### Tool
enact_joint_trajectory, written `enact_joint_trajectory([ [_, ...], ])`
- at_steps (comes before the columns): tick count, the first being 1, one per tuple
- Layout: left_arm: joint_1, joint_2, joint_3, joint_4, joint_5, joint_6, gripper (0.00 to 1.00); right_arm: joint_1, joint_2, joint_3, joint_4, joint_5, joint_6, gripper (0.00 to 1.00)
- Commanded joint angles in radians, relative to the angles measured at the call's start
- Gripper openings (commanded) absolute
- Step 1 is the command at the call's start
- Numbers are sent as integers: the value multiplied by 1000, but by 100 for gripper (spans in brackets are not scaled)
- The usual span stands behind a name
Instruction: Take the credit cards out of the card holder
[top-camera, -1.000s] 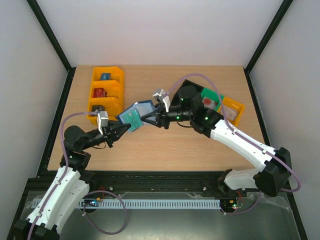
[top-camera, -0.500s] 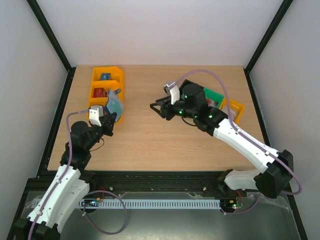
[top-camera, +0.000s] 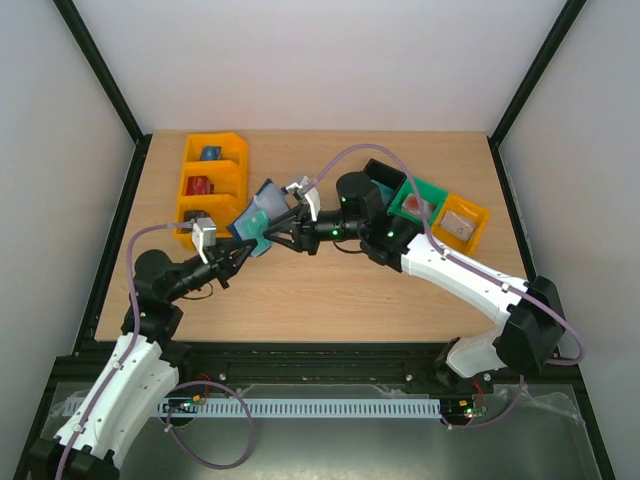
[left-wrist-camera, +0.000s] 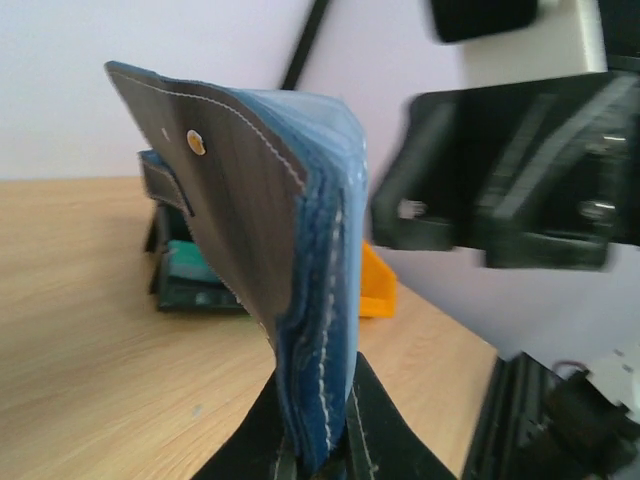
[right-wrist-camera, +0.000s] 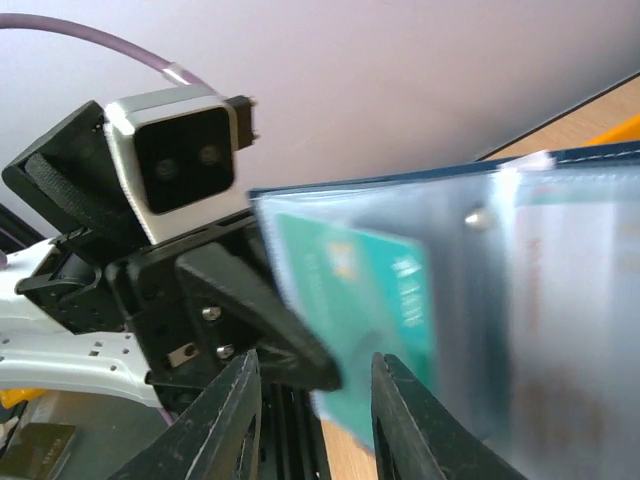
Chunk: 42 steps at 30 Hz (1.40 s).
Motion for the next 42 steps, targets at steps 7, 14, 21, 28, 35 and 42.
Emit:
enact_joint_trajectory([
  [7, -2, -18, -9, 196, 293, 7, 2, -54, -85, -53, 64, -43, 0, 29],
  [14, -3, -14, -6, 193, 286, 19, 2, -57, -62, -42, 69, -126, 19, 29],
  [21, -3, -13, -4, 175, 284, 22, 2, -42, -29, -39, 155, -210, 65, 18],
  [28, -4, -12, -3, 169, 285, 21, 3, -40, -48, -49, 178, -229, 52, 2],
  [35, -4, -15, -16, 205, 294, -30, 14, -53, -84, -62, 102, -190, -6, 2],
  [42, -4, -15, -18, 220, 298, -52, 14, -79, -101, -66, 44, -167, -45, 2],
])
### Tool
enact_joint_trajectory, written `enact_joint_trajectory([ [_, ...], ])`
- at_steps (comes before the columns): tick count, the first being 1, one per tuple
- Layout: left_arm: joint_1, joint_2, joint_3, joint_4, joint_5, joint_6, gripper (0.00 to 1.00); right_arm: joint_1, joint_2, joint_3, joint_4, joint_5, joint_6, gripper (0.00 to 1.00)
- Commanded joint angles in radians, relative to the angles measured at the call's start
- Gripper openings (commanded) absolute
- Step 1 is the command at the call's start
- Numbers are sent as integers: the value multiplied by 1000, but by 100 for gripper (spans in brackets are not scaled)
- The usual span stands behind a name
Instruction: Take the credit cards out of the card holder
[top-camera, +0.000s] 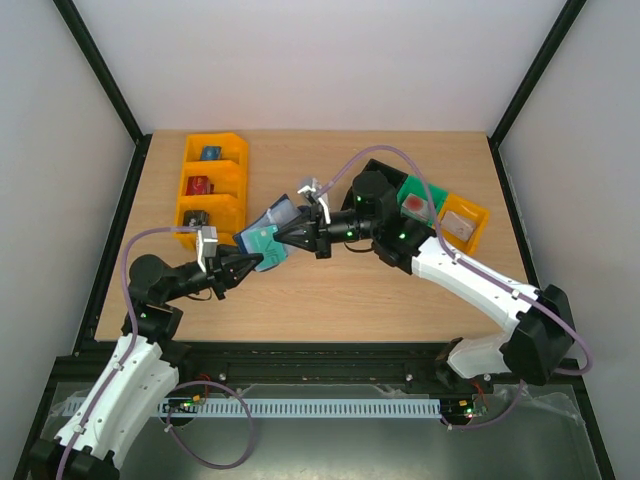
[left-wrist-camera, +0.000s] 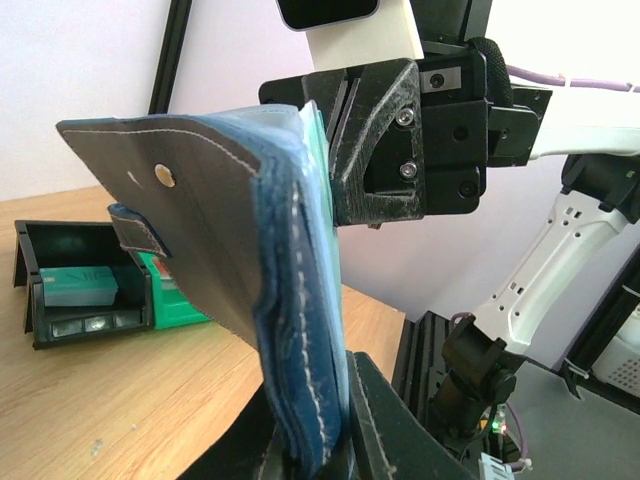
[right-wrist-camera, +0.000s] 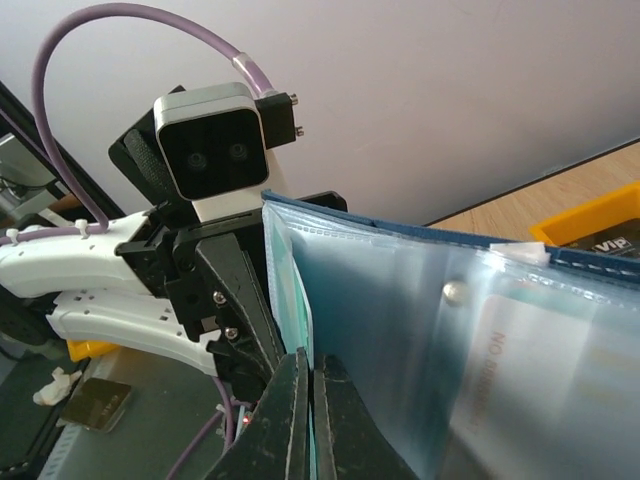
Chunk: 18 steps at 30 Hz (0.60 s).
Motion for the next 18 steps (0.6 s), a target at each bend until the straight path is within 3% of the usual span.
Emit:
enact_joint_trajectory([
  [1, -4, -8, -6, 55, 21, -6, 13, -29, -47, -8, -37, 30, -39, 2],
  [6, -4, -9, -8, 55, 21, -7, 12, -48, -62, -13, -61, 39, -48, 2],
  [9, -4, -8, -9, 51, 17, -4, 3, -49, -63, -8, -67, 38, -46, 2],
  [13, -4, -11, -6, 27, -9, 0, 2, -67, -83, -2, -105, 66, -65, 2],
  [18, -2, -11, -18, -50, -165, -27, 2, -197, -159, -35, -117, 160, -19, 2],
])
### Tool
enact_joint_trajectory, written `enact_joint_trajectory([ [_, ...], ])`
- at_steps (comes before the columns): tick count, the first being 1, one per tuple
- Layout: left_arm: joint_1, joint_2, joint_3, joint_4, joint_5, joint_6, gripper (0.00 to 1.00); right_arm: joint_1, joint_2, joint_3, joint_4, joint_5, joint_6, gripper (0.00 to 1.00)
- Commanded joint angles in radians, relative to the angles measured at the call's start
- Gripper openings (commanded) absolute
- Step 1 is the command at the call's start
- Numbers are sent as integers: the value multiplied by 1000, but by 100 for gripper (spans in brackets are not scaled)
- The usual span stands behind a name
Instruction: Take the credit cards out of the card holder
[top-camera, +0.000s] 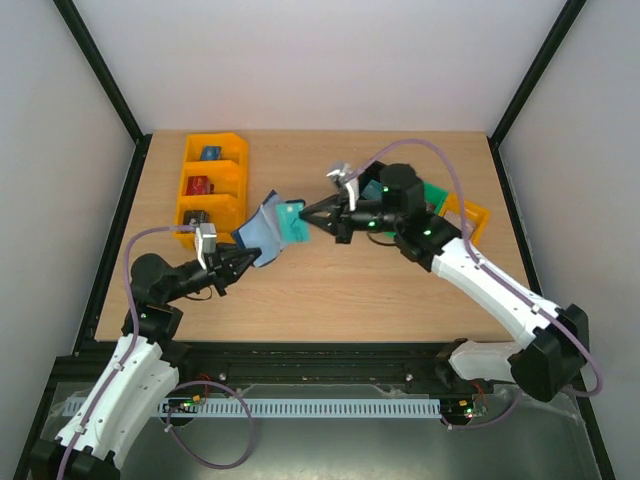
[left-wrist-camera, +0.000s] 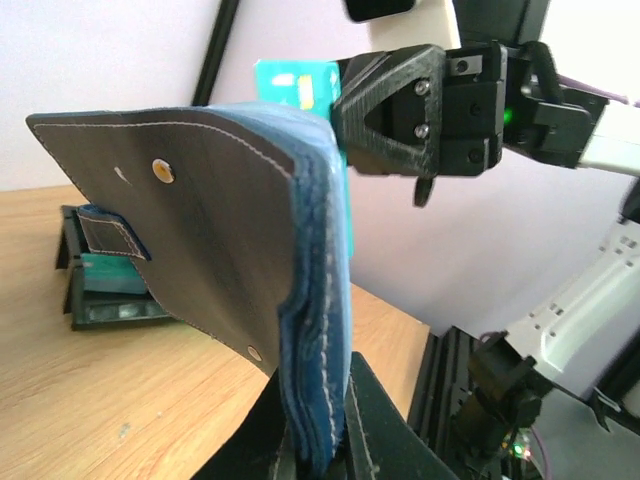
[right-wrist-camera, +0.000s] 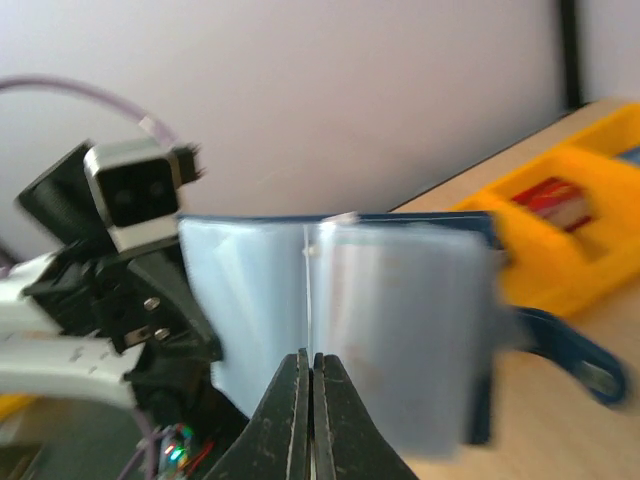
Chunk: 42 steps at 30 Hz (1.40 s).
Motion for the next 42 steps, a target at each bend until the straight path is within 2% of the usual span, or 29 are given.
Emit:
enact_joint_trajectory([
  [1, -2, -11, -21, -36, -157, -31, 2, -140, -102, -42, -9, 108, 48, 2],
  [4, 6, -9, -45, -74, -259, -84, 2, -267, -126, -78, 2, 151, 141, 2],
  [6, 18, -10, -58, -110, -327, -111, 2, -349, -132, -92, -14, 236, 217, 2],
  [8, 28, -11, -57, -158, -402, -120, 2, -451, -138, -119, -37, 339, 323, 2],
  [11, 37, -11, -46, -208, -497, -92, 2, -631, -165, -236, 33, 367, 544, 2],
  [14, 46, -22, -45, -219, -524, -73, 2, -783, -205, -374, 183, 356, 731, 2],
  [16, 53, -36, -52, -215, -524, -72, 2, -820, -214, -401, 165, 417, 743, 2],
  [20, 60, -68, -70, -200, -523, -71, 2, -835, -214, -411, 146, 510, 745, 2],
  [28, 64, -84, -88, -161, -517, -55, 2, -829, -124, -339, 124, 440, 722, 2],
  [31, 64, -78, -90, -154, -511, -55, 2, -802, -57, -216, 22, 394, 577, 2],
  [35, 65, -66, -103, -124, -470, -77, 2, -691, 125, 69, -260, 379, 262, 2],
  [36, 64, -62, -105, -115, -451, -88, 2, -650, 173, 149, -358, 387, 202, 2],
  [38, 63, -44, -112, -96, -382, -121, 2, -610, 244, 264, -444, 381, 132, 2],
  [41, 48, 18, -131, 9, -134, -195, 2, -578, 273, 311, -422, 307, 116, 2],
  [42, 19, 41, -121, 7, -90, -165, 2, -566, 271, 309, -408, 295, 115, 2],
])
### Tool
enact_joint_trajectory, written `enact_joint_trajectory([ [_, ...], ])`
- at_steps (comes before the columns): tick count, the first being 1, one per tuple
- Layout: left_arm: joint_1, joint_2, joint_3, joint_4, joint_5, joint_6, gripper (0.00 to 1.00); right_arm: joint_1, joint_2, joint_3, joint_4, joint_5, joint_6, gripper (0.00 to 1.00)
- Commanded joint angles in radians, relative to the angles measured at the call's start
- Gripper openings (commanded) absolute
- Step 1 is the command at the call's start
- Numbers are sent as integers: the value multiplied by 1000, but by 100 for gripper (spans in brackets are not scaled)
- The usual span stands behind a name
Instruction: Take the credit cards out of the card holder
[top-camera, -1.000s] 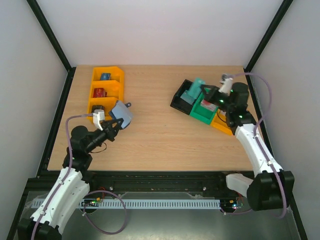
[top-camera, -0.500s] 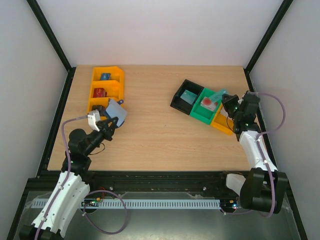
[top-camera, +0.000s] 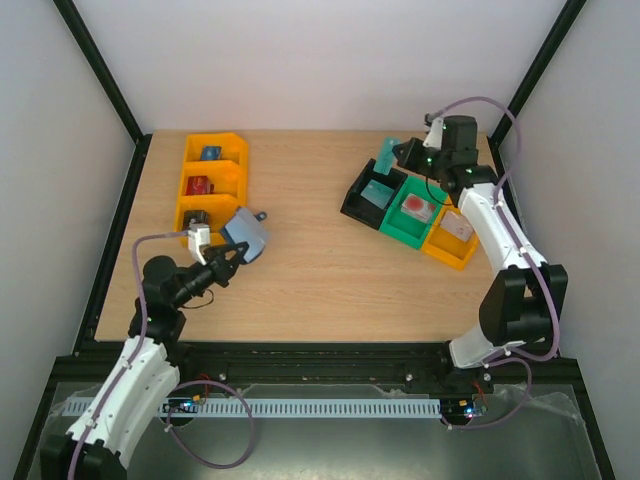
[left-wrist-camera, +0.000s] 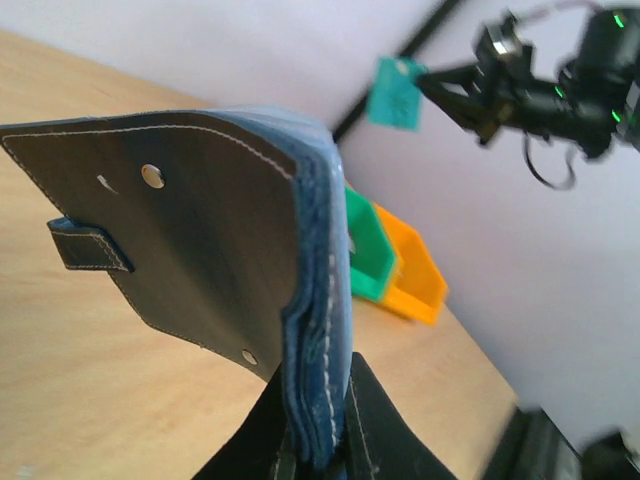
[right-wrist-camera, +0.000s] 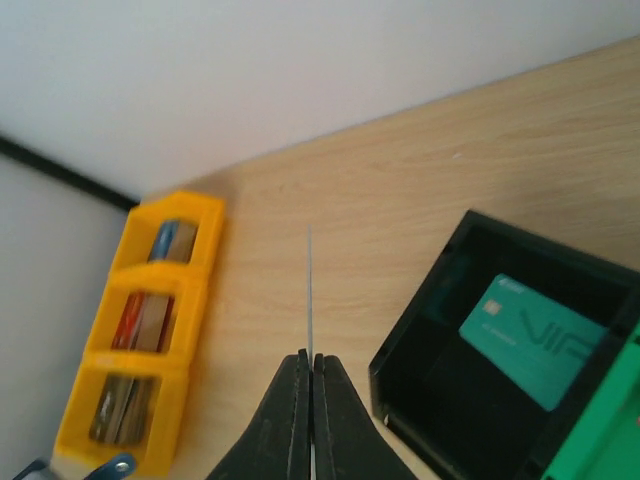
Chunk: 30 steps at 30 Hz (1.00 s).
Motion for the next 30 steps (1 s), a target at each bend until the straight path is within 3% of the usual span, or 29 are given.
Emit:
enact_joint_trajectory([
  [1, -70, 87, 19, 85, 276, 27, 2, 45, 6, 40, -109, -79, -135, 2],
  [5, -190, 188, 50, -6, 352, 153, 2, 102, -13, 20, -119, -73, -150, 2],
  [9, -254, 241, 57, -25, 330, 178, 3, 154, -44, -18, -130, -62, -156, 2],
  [11, -261, 269, 54, -73, 227, 178, 3, 179, -54, -27, -146, -61, -164, 2],
  [15, -272, 299, 37, -180, -108, 193, 2, 225, -65, -22, -183, -56, -196, 2],
  [18, -308, 310, 26, -216, -272, 202, 8, 248, -73, -14, -191, -56, -208, 2],
  [21, -330, 323, 20, -247, -385, 195, 21, 260, -87, -12, -195, -52, -216, 2],
  [26, -319, 313, 46, -350, -648, 103, 23, 263, -120, -17, -192, -50, -216, 2],
  [30, -263, 287, 93, -499, -725, -32, 35, 264, -137, -18, -197, -47, -218, 2],
])
